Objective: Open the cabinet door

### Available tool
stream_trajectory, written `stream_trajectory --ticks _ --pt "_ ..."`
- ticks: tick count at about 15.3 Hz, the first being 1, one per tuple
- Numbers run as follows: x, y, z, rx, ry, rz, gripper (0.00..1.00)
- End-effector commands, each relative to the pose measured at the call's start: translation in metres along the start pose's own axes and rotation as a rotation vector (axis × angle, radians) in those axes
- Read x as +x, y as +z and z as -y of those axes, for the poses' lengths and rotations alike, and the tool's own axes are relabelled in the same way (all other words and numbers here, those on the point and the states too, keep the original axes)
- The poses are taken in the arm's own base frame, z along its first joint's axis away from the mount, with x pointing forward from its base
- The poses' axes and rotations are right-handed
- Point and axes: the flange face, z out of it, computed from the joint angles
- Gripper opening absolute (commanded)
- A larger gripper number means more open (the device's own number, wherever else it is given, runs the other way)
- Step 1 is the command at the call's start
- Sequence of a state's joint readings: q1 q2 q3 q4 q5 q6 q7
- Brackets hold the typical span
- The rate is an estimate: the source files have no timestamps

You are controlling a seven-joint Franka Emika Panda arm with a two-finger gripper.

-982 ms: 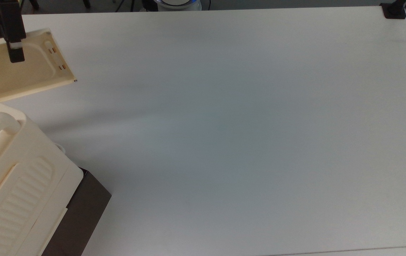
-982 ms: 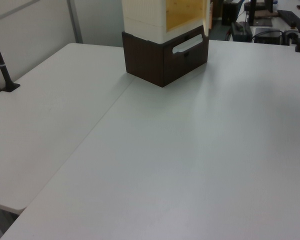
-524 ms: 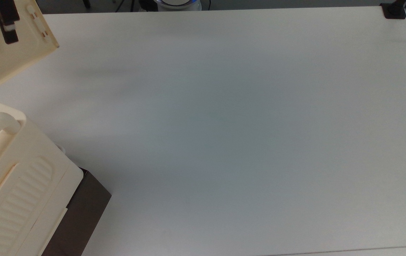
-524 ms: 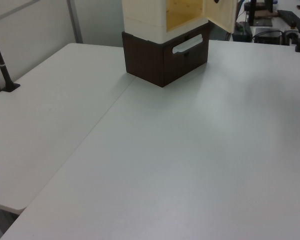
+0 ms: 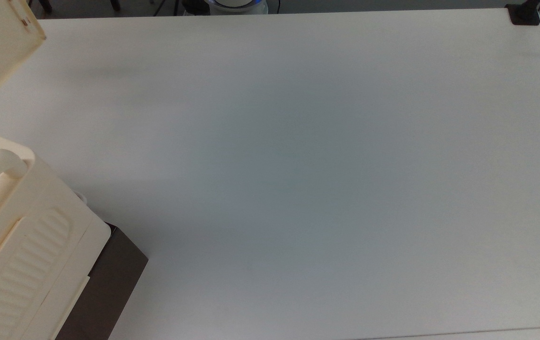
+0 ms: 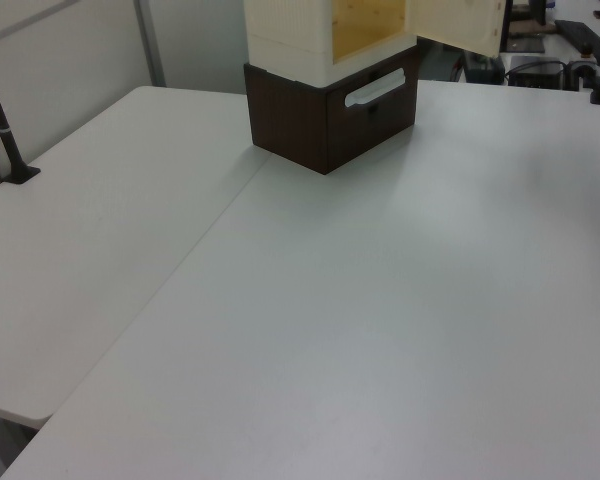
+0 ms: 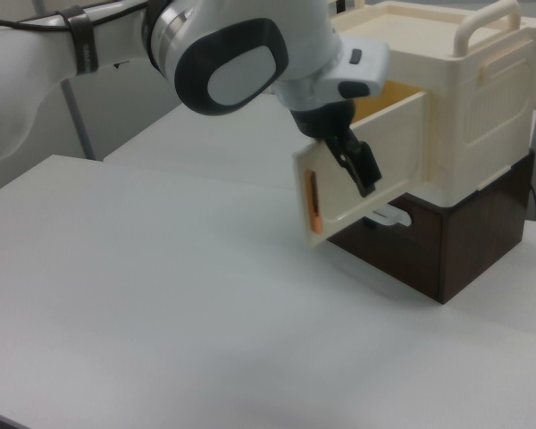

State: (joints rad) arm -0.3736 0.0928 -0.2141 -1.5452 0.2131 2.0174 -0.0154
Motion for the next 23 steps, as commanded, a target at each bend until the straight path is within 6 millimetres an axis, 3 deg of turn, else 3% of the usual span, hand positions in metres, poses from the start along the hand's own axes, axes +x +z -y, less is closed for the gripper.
stream_trajectory --ticks 1,8,11,13,17,19,23 --pt "-0.003 -0.012 -0.022 -0.006 -0.016 0.012 1.00" --pt "0.007 -0.089 -0.029 -0.005 -0.009 -0.077 1.00" --pt "0.008 -0.115 -0.019 0.014 -0.015 -0.119 1.00" --pt "0.002 -0.128 0.000 0.039 -0.024 -0.128 1.00" --pt "-0.020 -0.114 0.081 0.086 -0.011 -0.013 1.00" --pt "-0.041 -0.103 0.137 0.116 -0.010 0.056 1.00" --pt "-0.095 -0.070 0.215 0.091 -0.146 0.242 1.00"
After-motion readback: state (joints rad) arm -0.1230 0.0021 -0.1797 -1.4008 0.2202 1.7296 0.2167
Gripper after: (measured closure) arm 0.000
